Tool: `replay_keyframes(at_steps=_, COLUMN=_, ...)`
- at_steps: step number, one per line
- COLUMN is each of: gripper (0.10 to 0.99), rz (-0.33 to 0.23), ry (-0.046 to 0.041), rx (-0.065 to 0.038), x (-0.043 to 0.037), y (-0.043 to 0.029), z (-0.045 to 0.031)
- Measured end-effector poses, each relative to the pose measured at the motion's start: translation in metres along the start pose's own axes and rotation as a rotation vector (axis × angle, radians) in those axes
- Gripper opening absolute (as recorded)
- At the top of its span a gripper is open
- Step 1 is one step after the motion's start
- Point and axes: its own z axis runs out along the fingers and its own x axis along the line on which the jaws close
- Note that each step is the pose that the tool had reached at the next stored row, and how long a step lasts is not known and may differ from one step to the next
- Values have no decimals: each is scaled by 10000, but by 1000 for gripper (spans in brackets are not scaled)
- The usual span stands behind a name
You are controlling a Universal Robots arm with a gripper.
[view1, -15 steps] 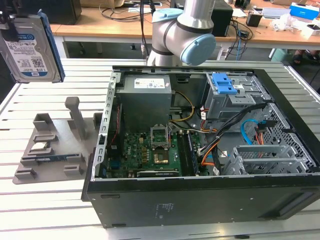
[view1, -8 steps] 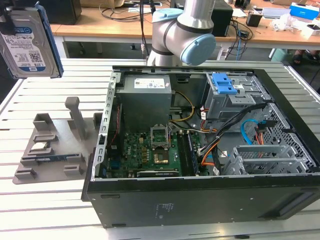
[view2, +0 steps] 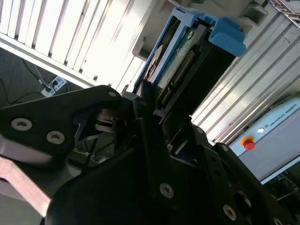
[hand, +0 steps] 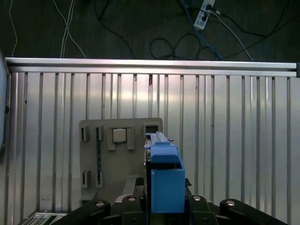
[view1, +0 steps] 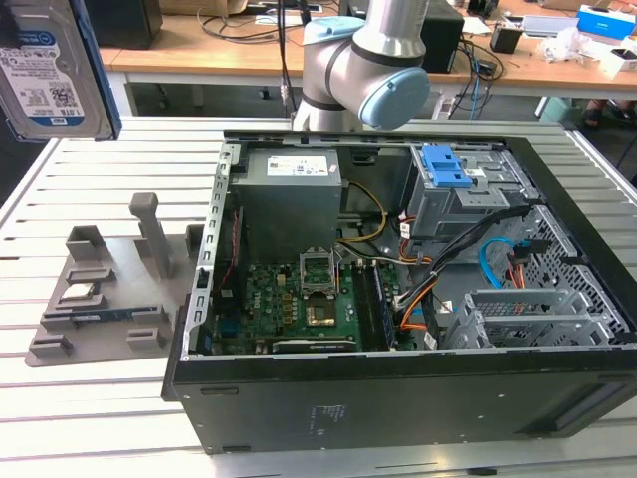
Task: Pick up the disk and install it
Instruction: 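Pick up the disk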
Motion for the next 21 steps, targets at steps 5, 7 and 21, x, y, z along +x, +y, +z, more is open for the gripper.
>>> replay_keyframes(at_steps=5, gripper=365, rz=0, ry=1, rx=-1, x=0, y=4, z=-166)
replay_keyframes(at_steps=7, gripper=365, rz=0, ry=1, rx=-2, x=0, y=6, z=-210)
replay_keyframes(at_steps=21, gripper=365, rz=-3, ry=1, rx=-1, x=3, y=6, z=-455)
